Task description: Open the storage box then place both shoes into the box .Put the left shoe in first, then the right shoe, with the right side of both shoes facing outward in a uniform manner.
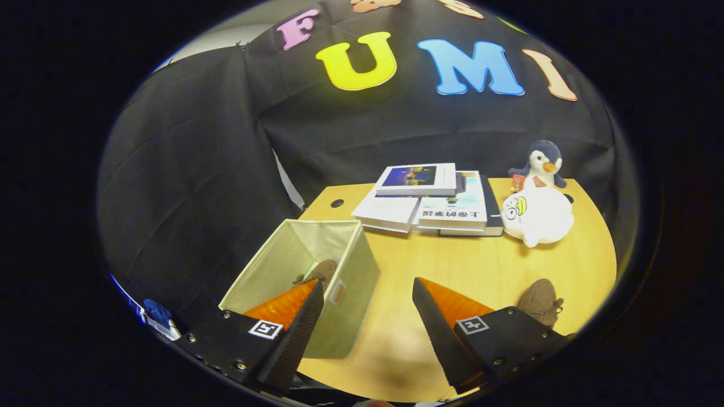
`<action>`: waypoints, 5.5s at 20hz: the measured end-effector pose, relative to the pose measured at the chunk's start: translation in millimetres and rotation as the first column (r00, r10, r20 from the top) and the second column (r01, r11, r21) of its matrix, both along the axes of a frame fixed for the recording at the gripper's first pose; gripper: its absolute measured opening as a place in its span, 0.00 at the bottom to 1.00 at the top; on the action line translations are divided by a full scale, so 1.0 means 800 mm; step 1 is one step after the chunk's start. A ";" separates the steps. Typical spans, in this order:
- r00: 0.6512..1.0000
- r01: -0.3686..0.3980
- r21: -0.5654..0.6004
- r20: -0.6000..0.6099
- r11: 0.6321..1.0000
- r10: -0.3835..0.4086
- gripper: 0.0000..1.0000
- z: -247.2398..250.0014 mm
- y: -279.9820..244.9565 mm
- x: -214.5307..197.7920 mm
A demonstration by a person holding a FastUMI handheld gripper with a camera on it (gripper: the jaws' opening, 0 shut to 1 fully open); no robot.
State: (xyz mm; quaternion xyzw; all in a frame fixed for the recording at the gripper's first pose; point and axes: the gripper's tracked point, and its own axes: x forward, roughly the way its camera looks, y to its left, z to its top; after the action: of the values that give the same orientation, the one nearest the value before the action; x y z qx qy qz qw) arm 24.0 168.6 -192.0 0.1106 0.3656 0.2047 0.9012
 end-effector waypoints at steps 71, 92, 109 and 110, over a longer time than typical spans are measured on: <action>0.840 0.439 -0.045 -0.334 0.897 -0.428 0.01 -0.092 -0.242 -0.032; 0.926 0.269 0.067 -0.292 0.961 -0.239 0.00 0.014 0.006 0.016; 0.930 0.204 0.094 -0.330 0.975 -0.162 0.14 -0.017 0.156 0.003; 0.936 0.203 0.099 -0.311 0.974 -0.164 0.35 -0.014 0.157 0.008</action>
State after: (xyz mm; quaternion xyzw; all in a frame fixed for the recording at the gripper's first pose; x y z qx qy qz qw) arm 30.5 293.9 -203.3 0.2326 0.4724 0.1238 0.8411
